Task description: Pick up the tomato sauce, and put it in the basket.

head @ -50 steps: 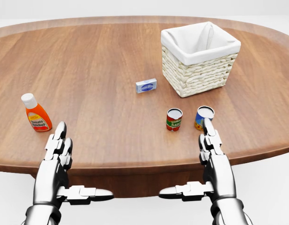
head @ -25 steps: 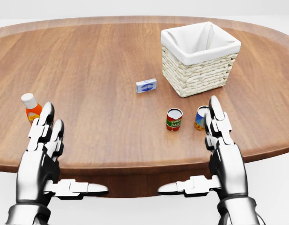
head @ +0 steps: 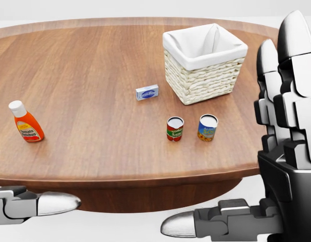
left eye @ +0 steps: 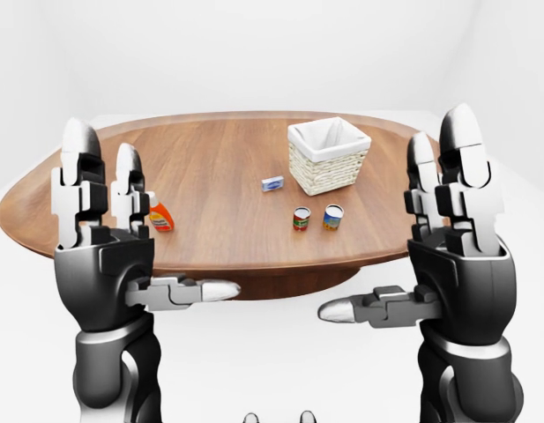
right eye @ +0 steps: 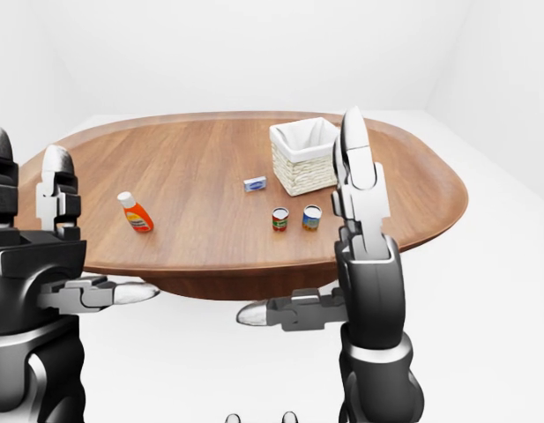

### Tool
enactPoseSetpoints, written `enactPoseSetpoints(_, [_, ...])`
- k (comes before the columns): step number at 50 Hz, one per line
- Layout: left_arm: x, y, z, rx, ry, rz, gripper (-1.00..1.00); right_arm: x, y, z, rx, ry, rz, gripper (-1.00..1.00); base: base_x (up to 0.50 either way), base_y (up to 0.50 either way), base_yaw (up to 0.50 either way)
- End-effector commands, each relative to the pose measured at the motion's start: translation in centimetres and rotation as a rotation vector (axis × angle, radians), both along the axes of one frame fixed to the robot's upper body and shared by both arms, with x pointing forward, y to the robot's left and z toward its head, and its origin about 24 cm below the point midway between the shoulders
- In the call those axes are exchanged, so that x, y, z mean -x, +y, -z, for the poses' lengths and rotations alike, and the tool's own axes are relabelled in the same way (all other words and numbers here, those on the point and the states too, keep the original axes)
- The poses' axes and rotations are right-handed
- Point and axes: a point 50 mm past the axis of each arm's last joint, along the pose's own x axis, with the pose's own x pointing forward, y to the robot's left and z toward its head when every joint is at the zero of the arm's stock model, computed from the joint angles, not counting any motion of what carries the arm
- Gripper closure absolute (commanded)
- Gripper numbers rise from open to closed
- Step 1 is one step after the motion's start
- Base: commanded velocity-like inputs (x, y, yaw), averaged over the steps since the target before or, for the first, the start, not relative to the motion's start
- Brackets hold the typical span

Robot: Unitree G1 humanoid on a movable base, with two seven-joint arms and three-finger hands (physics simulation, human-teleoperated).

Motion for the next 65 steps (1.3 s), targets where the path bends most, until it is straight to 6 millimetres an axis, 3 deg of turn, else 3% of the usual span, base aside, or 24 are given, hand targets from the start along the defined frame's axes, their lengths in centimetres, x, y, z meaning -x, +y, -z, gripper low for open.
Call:
enactPoseSetpoints(1, [0.78,-0.16,-0.66,0.019,-0.04,0.014,-1.0,1.28,-0.05,-1.07,-0.008,-0.072,-0.009,-1.0,0.0,-0.42,0.0])
enactPoseSetpoints(47, [0.99,-0.89,-0.35,0.003,-0.022,0.034,-1.0,1.32,0.03,-1.06,-0.021,-0.074,-0.023,-1.0,0.0,-0.42,0.0])
enactPoseSetpoints(65, [0.87,-0.96,-0.08,-0.002,-0.006,0.035,-1.0,1.41,0.27,-0.86,-0.009,-0.066,-0.036,-1.0,0.11,-0.02,0.0])
